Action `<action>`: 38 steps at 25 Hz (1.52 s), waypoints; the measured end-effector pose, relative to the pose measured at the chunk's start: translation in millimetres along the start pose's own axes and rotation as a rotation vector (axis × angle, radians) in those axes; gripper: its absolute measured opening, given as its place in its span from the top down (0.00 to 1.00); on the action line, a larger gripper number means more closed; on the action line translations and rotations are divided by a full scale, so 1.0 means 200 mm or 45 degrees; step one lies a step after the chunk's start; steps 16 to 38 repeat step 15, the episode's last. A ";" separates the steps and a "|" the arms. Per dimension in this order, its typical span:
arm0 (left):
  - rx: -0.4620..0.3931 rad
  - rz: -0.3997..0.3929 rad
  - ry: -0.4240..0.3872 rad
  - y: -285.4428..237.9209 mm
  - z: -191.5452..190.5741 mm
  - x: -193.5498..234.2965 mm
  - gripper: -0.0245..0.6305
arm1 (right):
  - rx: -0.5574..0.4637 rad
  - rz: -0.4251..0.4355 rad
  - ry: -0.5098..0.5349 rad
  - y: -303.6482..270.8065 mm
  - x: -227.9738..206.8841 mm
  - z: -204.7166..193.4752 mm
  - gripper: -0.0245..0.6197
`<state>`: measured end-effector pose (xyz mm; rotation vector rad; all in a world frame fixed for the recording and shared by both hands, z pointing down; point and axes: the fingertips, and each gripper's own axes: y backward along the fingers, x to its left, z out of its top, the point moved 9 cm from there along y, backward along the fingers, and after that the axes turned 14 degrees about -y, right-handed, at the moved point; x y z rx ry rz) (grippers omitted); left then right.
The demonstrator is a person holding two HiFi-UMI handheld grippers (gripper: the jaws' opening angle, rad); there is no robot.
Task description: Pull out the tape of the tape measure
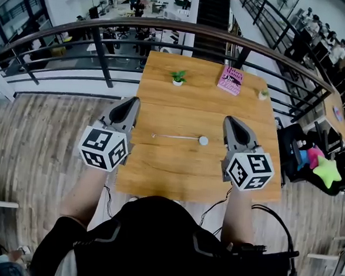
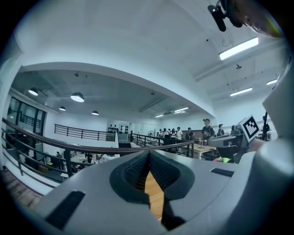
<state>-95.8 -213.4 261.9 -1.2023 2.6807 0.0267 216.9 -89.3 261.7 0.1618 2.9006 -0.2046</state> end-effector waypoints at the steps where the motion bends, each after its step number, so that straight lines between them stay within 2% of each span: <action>1: 0.002 0.008 -0.011 0.00 0.01 0.01 0.92 | 0.000 -0.002 0.001 0.00 0.00 0.00 0.96; 9: -0.003 0.062 0.007 0.03 0.02 0.04 0.92 | -0.010 -0.014 -0.023 0.00 -0.02 0.00 0.96; 38: 0.011 0.052 0.009 0.02 -0.01 0.02 0.92 | -0.014 -0.021 -0.042 -0.01 -0.03 -0.01 0.96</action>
